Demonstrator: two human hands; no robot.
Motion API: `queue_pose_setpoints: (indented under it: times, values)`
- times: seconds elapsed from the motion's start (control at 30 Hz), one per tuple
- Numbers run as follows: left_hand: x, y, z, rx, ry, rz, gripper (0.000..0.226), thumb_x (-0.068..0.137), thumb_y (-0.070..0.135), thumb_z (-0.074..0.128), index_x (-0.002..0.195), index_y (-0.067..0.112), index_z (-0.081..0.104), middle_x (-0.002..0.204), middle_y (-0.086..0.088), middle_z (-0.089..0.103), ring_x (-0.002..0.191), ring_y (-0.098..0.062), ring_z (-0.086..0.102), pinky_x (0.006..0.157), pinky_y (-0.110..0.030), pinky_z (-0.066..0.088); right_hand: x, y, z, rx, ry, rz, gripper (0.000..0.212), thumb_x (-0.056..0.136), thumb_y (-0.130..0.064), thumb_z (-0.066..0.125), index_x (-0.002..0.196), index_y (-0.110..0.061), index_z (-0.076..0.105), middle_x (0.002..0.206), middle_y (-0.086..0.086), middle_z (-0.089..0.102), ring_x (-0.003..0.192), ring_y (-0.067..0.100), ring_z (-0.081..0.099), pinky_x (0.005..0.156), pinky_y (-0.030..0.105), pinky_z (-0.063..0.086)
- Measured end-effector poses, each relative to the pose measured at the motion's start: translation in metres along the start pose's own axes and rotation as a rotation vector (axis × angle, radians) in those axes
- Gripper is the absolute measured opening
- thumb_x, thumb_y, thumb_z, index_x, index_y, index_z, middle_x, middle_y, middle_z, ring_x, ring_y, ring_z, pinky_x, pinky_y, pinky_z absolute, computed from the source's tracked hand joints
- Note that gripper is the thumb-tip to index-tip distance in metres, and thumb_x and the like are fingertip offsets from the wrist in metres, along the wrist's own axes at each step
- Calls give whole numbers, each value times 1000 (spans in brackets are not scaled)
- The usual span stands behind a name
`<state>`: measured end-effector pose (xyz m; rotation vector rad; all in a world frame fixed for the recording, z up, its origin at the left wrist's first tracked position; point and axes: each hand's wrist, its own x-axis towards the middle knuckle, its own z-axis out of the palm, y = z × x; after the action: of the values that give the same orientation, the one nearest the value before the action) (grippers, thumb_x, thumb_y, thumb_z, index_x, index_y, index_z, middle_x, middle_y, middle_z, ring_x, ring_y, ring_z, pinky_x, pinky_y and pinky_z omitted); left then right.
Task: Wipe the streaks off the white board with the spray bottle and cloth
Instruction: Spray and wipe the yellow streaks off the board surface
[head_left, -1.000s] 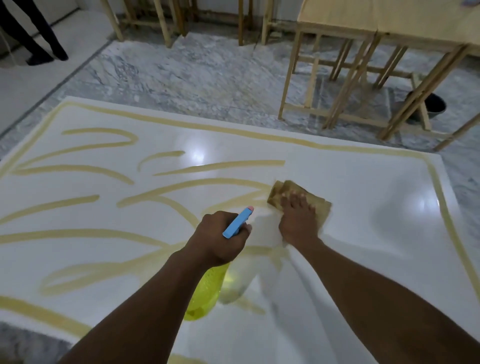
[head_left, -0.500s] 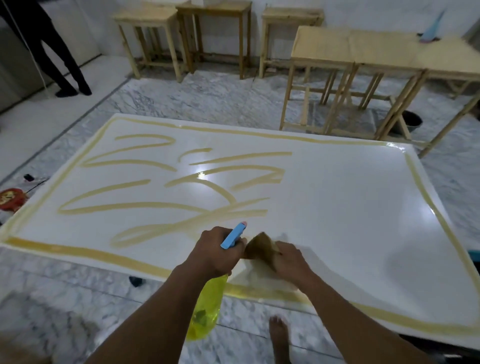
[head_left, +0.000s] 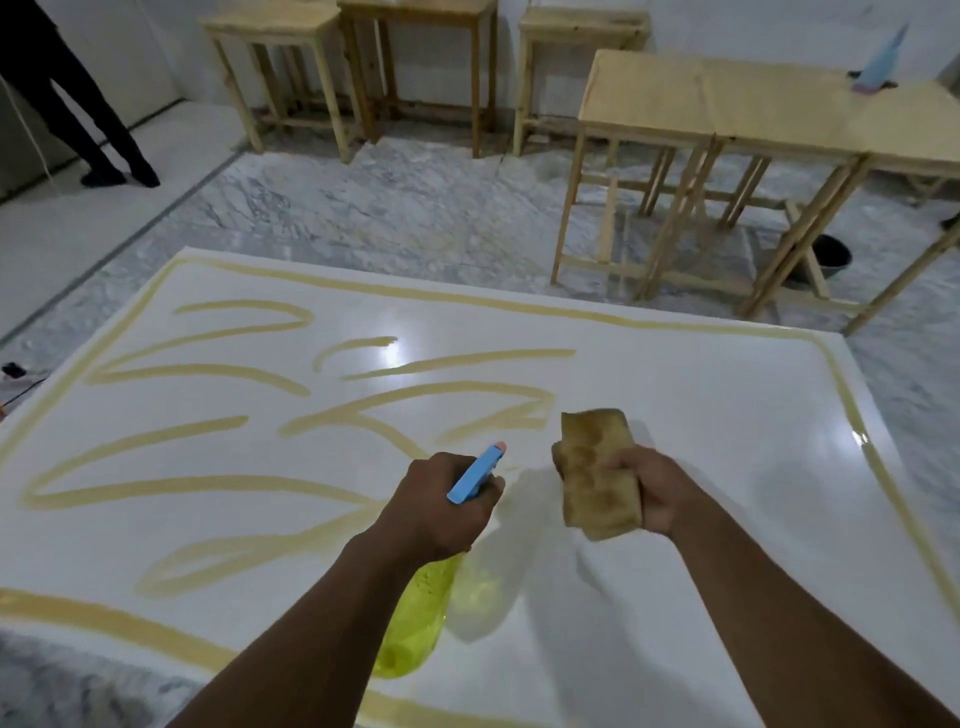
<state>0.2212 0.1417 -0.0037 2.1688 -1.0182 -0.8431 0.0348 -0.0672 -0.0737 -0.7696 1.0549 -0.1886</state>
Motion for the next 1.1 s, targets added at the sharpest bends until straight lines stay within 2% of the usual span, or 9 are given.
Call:
queue_pose_setpoints:
  times: [0.07, 0.13, 0.17, 0.27, 0.43, 0.53, 0.83, 1.03, 1.1]
  values:
    - [31, 7, -1, -3, 16, 1, 38, 97, 36, 60, 80, 1, 61, 73, -25, 65, 64, -41, 68, 65, -53, 60, 38, -66, -8, -238, 93, -140, 39, 90, -4, 40, 121, -12, 62, 93, 12, 67, 67, 23, 67, 54, 30, 54]
    - [57, 11, 0, 3, 26, 10, 38, 97, 37, 61, 77, 4, 60, 72, -24, 65, 65, -42, 68, 65, -54, 60, 84, -121, -7, -493, 204, -304, 28, 96, -30, 44, 113, -26, 66, 92, 6, 62, 60, 17, 60, 51, 24, 45]
    - [68, 12, 1, 10, 31, 12, 39, 97, 37, 61, 75, 5, 59, 71, -23, 65, 64, -40, 69, 65, -53, 60, 109, -142, -7, -687, 311, -356, 32, 96, -39, 46, 121, -30, 65, 96, 4, 63, 69, 20, 60, 55, 27, 45]
    - [91, 10, 8, 27, 42, 23, 40, 99, 34, 60, 72, 6, 56, 67, -22, 65, 62, -38, 69, 65, -51, 60, 182, -164, -11, -1186, 366, -467, 54, 95, -14, 42, 149, -22, 44, 134, 15, 57, 117, 37, 57, 88, 40, 48]
    - [98, 5, 20, 39, 24, 6, 40, 100, 33, 59, 76, 1, 58, 69, -22, 64, 64, -38, 68, 68, -51, 58, 241, -79, -9, -1562, 334, -466, 62, 99, -42, 40, 157, -33, 23, 167, 8, 17, 153, 38, 11, 120, 58, 11]
    - [94, -5, 22, 33, 16, -24, 41, 99, 35, 59, 78, 1, 58, 70, -23, 63, 64, -40, 68, 68, -53, 59, 222, -40, 4, -1600, 386, -524, 61, 102, -40, 38, 159, -32, 19, 169, 3, 8, 155, 33, 0, 121, 57, 4]
    - [32, -26, 6, 31, 61, -37, 38, 98, 35, 60, 77, 3, 62, 70, -22, 66, 63, -38, 69, 68, -54, 59, 102, 106, 45, -1601, 245, -639, 65, 95, -41, 31, 157, -26, 29, 167, 8, 19, 154, 35, 12, 119, 61, 17]
    - [-54, -48, -9, 5, 71, 18, 38, 97, 31, 61, 72, 3, 59, 67, -21, 65, 62, -39, 69, 64, -54, 58, 1, 218, 97, -1516, 97, -716, 61, 95, -33, 35, 156, -30, 31, 162, -5, 13, 153, 25, 17, 120, 38, -1]
    - [-78, -58, -11, -15, 67, 1, 38, 97, 31, 61, 73, 2, 60, 69, -22, 66, 61, -39, 70, 64, -54, 59, -30, 220, 117, -1274, 20, -523, 54, 104, -31, 33, 157, -30, 27, 166, -3, 16, 153, 21, 18, 123, 39, 10]
